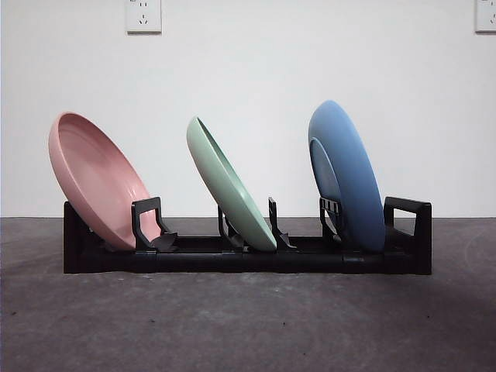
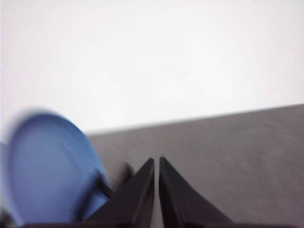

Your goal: Place the plate

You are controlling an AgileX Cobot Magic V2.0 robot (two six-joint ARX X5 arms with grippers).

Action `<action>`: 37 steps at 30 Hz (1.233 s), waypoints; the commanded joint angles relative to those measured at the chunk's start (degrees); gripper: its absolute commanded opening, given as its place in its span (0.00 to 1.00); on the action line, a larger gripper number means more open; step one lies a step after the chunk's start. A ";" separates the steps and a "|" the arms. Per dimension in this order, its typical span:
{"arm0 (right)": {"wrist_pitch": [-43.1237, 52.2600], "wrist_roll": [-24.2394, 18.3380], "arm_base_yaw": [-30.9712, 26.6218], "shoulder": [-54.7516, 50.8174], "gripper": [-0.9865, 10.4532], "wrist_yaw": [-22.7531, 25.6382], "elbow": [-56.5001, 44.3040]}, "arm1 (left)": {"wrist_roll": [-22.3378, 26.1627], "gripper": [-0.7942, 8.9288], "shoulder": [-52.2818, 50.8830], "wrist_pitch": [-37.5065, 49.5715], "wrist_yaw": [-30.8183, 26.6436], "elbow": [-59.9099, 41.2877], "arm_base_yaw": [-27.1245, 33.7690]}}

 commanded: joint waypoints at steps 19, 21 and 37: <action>-31.28 7.85 -0.04 18.95 0.10 -19.58 37.92 | 3.72 0.10 22.40 -37.40 7.15 41.77 -0.02; -37.20 7.02 -0.04 22.99 0.10 -20.46 41.92 | 3.93 0.10 26.03 -41.64 8.04 45.57 -0.02; -62.12 -5.95 3.39 49.48 0.22 -20.85 60.02 | 16.35 0.28 49.42 -71.45 9.33 66.29 -0.13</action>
